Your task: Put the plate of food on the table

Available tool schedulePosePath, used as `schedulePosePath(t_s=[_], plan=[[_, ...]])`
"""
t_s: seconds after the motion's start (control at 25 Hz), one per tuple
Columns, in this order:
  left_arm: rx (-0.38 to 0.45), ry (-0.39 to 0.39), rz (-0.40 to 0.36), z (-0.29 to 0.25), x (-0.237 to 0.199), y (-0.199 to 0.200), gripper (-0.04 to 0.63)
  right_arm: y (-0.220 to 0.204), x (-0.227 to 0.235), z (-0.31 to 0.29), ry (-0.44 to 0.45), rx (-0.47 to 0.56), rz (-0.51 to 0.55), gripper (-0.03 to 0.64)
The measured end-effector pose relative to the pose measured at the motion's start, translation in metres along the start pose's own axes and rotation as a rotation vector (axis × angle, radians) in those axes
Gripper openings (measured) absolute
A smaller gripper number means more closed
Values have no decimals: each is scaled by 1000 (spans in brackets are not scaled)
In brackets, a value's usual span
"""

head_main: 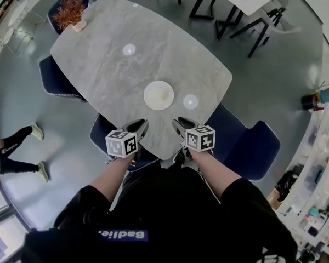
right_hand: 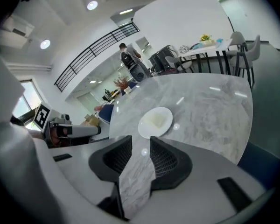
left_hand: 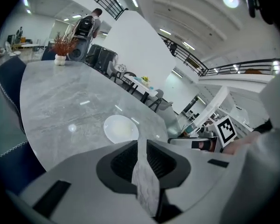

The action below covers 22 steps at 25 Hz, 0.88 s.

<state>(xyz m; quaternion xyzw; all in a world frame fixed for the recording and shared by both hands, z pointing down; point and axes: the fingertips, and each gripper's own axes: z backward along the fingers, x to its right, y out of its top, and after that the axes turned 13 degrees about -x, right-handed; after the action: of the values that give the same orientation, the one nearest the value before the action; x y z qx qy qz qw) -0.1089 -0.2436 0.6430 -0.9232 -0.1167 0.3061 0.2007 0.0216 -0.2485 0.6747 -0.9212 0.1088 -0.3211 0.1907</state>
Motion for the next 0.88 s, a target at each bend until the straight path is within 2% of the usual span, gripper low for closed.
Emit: schedulePosePath(t_s=[0.16,0.44,0.64,0.88], plan=[[45,-10,-62,20,31,-1,63,-2,-40,28,20,25,154,127],[90,-40,-193,50,86,-20,26,-22,-87,69,76,97,352,55],[113,-58,-257,64,112,-31,11,-32,-97,96,60,131,431,12],[193,-107,-368,92,143,-24,9,-39,-119,118,87,186,508,11]])
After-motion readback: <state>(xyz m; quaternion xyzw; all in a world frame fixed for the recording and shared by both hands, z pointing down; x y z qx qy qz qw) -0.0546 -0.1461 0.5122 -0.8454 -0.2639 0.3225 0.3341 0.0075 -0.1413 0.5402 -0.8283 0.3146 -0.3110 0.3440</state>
